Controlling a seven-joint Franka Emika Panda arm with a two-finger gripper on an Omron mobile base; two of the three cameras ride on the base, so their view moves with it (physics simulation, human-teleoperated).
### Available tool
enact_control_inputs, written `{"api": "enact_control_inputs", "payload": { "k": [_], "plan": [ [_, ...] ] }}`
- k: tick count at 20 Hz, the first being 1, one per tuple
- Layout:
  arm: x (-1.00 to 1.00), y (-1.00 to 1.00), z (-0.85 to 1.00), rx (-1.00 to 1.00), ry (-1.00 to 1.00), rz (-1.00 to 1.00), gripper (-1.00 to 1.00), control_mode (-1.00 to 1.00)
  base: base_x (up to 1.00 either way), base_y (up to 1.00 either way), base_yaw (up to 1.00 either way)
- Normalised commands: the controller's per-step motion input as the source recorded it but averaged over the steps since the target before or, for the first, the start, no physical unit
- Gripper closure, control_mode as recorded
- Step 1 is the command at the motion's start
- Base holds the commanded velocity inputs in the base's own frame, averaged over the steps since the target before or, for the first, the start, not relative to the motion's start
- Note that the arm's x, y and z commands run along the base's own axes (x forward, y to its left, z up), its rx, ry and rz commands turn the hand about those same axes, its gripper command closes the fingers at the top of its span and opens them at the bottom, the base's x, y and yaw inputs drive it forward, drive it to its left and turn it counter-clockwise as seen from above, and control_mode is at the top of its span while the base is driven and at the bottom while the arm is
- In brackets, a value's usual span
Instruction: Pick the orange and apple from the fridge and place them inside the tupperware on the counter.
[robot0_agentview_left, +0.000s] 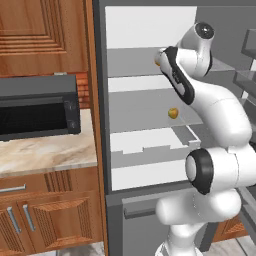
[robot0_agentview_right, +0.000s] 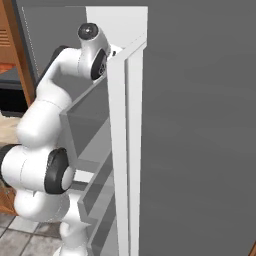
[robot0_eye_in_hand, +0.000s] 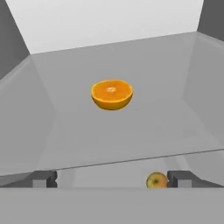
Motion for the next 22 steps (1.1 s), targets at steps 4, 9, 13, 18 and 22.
{"api": "enact_control_inputs", "payload": {
  "k": [4, 9, 13, 18, 22],
  "plan": [
    [0.58, 0.0, 0.0, 0.0, 0.1, 0.0, -1.0, -1.0, 0.0, 0.0, 0.0],
    [0.48, 0.0, -0.04, 0.0, 0.03, 0.0, -1.0, -1.0, 0.0, 0.0, 0.0],
    [0.36, -0.02, -0.17, 0.0, 0.0, 0.0, -1.0, -1.0, 0.0, 0.0, 0.0],
    [0.31, -0.06, -0.21, 0.0, 0.0, 0.0, -1.0, -1.0, 0.0, 0.0, 0.0],
    [0.33, -0.16, -0.16, 0.0, 0.0, 0.0, -1.0, -1.0, 0.0, 0.0, 0.0]
  ]
}}
